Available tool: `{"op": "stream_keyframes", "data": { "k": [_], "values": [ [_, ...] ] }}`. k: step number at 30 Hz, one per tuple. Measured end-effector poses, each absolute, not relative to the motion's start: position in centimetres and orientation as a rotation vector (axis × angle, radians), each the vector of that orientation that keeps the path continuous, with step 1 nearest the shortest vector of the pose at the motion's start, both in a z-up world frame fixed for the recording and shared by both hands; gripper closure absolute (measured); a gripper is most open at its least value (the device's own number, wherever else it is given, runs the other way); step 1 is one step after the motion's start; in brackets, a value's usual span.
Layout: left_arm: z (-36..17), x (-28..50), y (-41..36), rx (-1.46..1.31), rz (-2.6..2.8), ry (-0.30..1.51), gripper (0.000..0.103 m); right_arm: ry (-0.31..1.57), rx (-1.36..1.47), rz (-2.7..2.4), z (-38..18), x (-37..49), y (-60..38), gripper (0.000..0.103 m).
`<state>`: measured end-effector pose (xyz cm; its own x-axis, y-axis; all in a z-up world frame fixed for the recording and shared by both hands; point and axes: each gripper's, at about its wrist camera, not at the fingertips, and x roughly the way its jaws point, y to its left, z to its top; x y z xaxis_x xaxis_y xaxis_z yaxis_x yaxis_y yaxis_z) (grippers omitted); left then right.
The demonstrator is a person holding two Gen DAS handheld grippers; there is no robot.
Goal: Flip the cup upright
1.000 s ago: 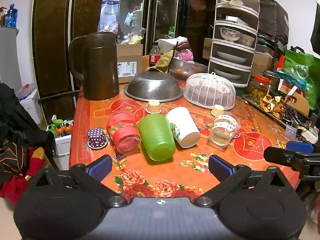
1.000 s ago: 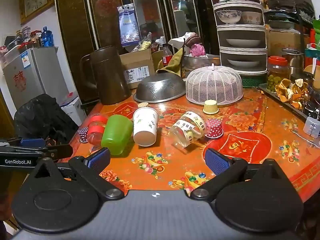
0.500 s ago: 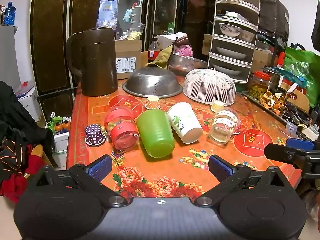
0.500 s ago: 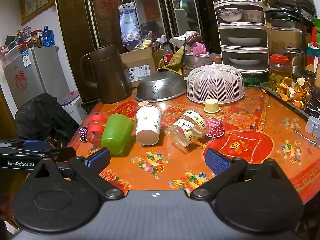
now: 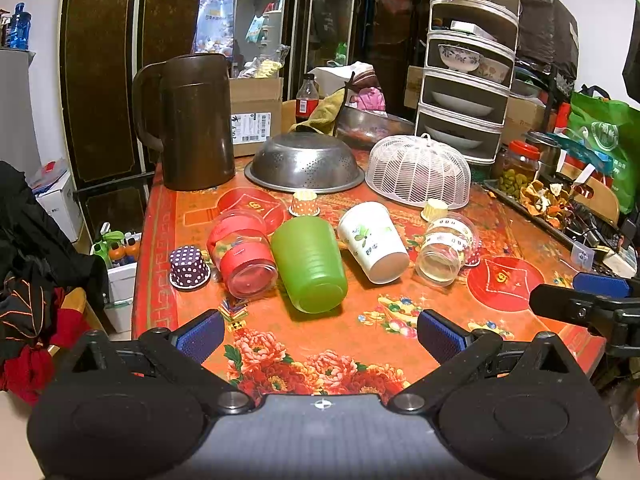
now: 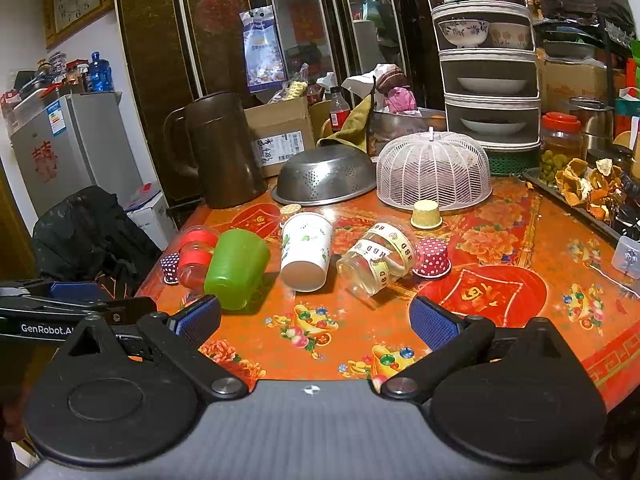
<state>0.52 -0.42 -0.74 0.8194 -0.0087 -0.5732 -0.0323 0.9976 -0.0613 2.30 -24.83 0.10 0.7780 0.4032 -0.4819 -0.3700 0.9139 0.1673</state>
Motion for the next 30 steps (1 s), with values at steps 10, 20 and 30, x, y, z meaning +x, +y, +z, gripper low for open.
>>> {"op": "stream_keyframes", "data": {
  "k": [10,20,30],
  "values": [
    [-0.78,0.52,-0.44,-0.070,0.014,0.613,0.000,0.537,0.067,0.421,0.04,2.30,-24.96,0.001],
    [-0.76,0.55,-0.42,-0.070,0.016,0.615,0.000,0.540,0.065,0.430,0.07,2.33,-24.87,0.001],
    [-0.63,0.47,-0.31,-0.074,0.020,0.617,0.000,0.542,0.066,0.433,0.05,2.32,-24.88,0.001]
  ]
}}
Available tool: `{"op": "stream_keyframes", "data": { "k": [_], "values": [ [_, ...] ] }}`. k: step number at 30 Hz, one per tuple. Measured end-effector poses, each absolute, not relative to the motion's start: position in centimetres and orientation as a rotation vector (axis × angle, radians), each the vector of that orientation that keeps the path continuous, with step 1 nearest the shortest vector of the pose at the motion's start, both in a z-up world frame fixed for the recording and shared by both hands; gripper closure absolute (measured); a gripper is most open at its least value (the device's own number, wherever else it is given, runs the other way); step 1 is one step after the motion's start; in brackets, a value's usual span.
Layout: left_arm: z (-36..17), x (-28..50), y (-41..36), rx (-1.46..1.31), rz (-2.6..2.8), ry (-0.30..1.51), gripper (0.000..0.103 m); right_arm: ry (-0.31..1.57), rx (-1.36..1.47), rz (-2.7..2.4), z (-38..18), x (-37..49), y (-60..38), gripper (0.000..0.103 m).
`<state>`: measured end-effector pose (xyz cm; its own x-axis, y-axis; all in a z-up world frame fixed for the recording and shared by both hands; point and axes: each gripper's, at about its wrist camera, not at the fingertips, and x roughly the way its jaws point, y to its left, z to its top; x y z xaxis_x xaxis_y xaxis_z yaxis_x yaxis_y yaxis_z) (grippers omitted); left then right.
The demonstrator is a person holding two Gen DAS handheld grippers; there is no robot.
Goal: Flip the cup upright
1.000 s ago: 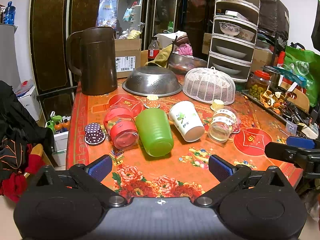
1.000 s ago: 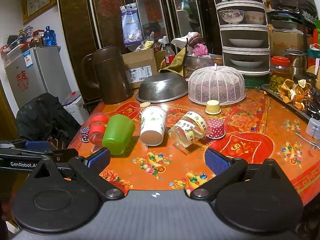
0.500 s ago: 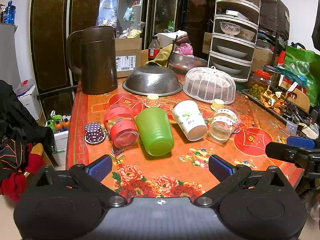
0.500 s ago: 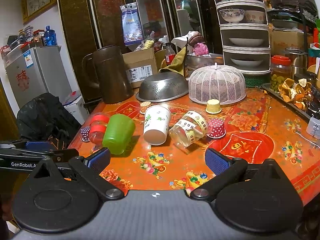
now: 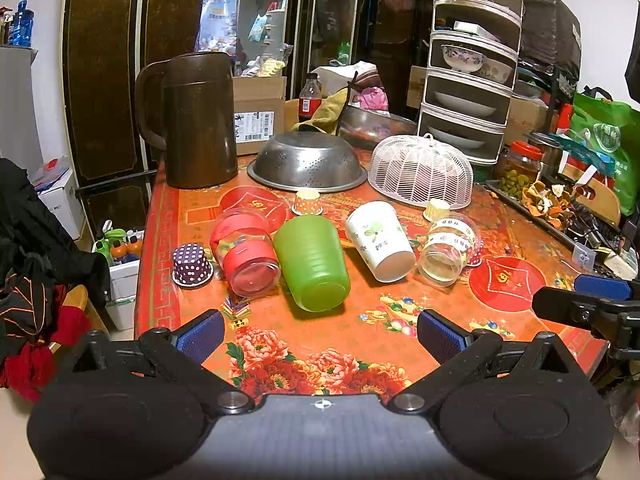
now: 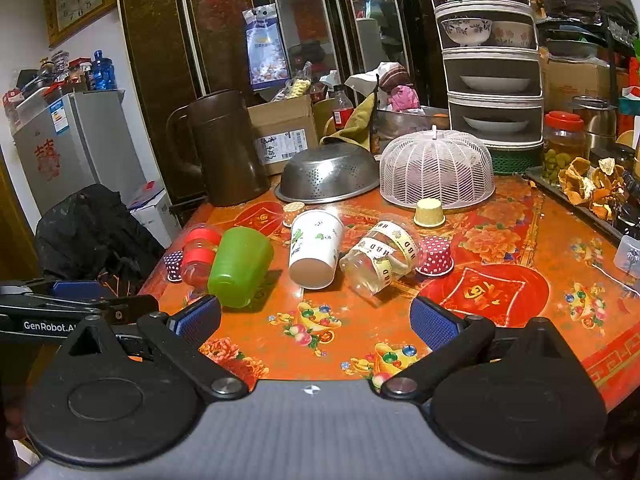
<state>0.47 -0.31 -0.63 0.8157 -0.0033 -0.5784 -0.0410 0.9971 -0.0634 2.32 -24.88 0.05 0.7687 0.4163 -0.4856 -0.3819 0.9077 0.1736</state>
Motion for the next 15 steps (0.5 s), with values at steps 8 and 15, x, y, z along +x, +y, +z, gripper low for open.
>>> {"op": "stream_keyframes", "data": {
  "k": [8,15],
  "values": [
    [-0.55,0.32,-0.21,-0.077,0.023,0.617,0.000,0.546,0.067,0.435,0.02,2.34,-24.95,0.001],
    [-0.56,0.34,-0.18,-0.077,0.022,0.618,0.000,0.546,0.070,0.435,-0.02,2.29,-24.95,0.001]
  ]
}}
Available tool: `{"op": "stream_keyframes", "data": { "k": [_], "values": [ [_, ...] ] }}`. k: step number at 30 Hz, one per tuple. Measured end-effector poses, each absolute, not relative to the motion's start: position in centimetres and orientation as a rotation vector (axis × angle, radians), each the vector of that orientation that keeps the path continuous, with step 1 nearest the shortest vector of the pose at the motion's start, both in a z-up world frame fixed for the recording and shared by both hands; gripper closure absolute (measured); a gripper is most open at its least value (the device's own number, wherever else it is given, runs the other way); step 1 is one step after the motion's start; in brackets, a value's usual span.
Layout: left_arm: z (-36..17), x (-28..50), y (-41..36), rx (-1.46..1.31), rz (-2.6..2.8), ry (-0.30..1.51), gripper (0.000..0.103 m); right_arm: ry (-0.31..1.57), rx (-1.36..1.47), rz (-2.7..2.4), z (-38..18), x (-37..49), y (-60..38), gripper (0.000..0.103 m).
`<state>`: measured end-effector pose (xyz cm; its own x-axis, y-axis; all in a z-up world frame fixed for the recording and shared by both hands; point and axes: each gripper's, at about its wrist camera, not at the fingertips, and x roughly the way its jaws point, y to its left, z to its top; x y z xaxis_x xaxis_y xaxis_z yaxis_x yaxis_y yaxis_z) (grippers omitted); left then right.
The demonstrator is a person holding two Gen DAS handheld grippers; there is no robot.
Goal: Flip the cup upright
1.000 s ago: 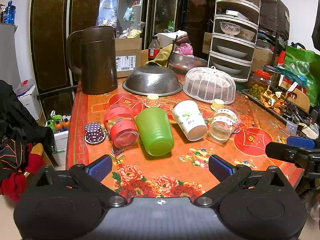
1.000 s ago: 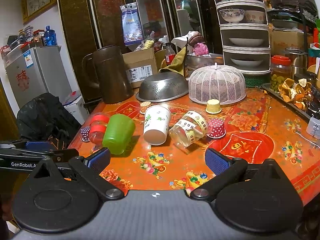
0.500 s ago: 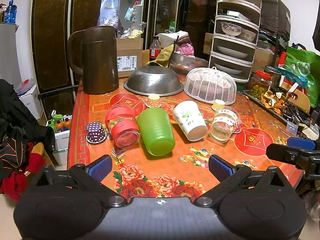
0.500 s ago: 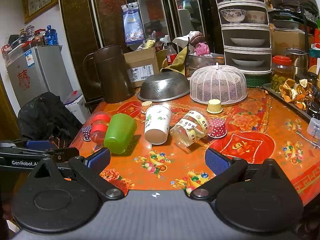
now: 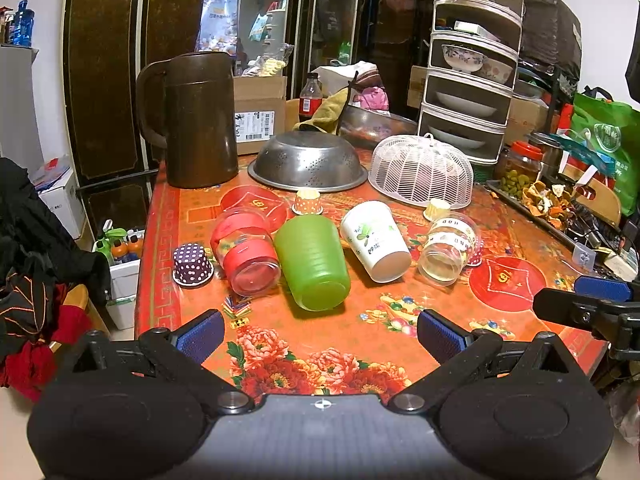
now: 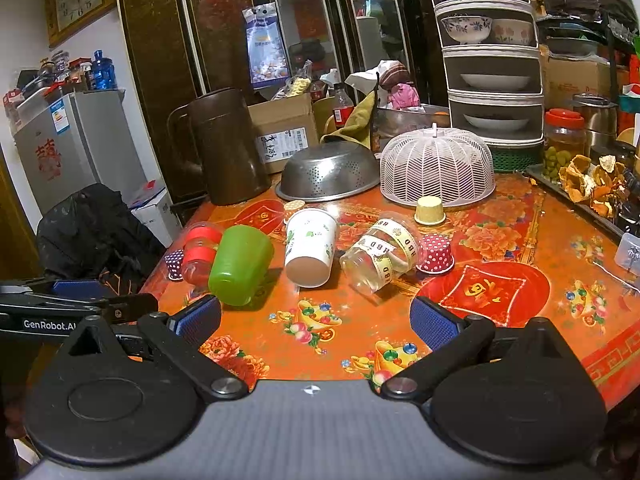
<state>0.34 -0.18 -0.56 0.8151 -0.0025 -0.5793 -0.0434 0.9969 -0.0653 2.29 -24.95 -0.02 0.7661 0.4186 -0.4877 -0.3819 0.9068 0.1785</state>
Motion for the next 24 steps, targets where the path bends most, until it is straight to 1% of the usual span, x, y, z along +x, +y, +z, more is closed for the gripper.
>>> {"op": "stream_keyframes", "data": {
  "k": [24],
  "values": [
    [-0.59,0.33,-0.25,-0.078,0.022,0.618,0.000,0.551,0.077,0.437,-0.06,2.18,-25.22,0.001]
  ]
}}
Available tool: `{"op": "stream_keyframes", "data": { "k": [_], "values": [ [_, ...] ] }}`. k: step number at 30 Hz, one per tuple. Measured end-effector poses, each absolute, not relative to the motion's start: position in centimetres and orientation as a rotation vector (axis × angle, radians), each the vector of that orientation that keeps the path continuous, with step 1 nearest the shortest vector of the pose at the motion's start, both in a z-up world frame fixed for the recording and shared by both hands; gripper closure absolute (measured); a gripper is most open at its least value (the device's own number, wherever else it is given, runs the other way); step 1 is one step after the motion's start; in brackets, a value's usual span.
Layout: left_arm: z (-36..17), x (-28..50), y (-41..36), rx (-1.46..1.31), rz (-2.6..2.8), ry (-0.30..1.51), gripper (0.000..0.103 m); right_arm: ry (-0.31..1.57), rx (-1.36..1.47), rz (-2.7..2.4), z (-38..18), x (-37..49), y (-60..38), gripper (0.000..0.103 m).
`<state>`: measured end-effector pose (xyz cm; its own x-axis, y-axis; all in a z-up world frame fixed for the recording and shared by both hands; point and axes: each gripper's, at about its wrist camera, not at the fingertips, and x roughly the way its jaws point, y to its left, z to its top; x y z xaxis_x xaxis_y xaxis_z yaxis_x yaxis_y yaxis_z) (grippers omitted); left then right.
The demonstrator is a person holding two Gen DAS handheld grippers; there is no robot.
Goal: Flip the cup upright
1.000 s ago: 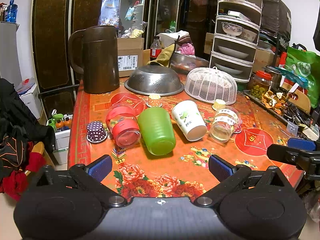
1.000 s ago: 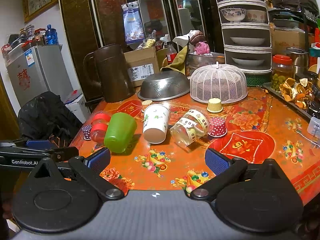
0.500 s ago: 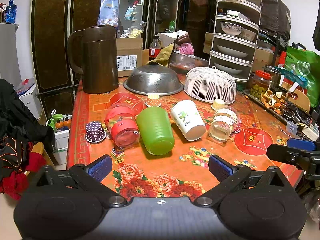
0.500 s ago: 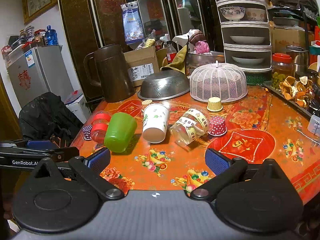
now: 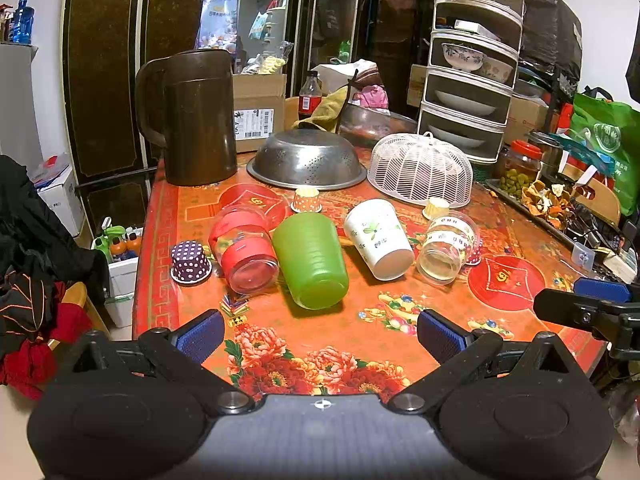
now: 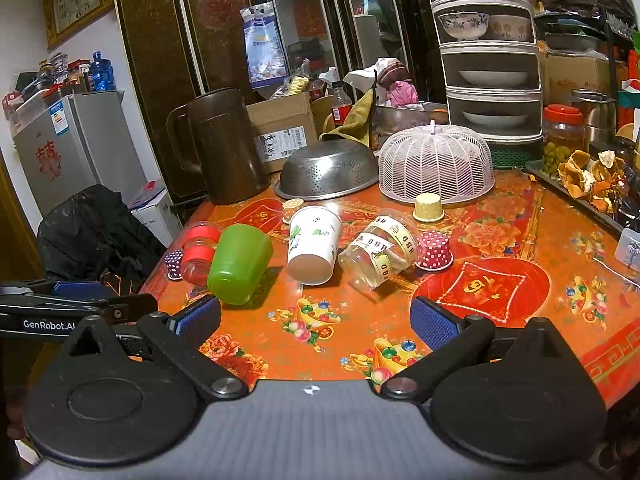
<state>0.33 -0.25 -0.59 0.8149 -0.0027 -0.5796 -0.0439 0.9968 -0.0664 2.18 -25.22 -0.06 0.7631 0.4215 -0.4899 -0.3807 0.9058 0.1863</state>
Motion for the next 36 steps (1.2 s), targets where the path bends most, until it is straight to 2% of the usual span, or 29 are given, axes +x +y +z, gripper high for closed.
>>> {"op": "stream_keyframes", "data": {
  "k": [20,26,31,36],
  "values": [
    [-0.7,0.2,-0.3,-0.092,0.016,0.621,0.000,0.559,0.078,0.440,-0.3,2.2,-25.1,0.001],
    [0.8,0.5,3.0,-0.118,0.050,0.564,0.000,0.568,0.075,0.446,-0.7,2.4,-25.2,0.001],
    [0.6,3.3,7.3,-0.243,0.092,0.654,0.000,0.571,0.105,0.457,-1.0,2.8,-25.7,0.001],
    [0.0,8.8,7.9,-0.292,0.102,0.767,0.001,0.584,0.109,0.481,-1.5,3.4,-25.5,0.001]
  ]
}}
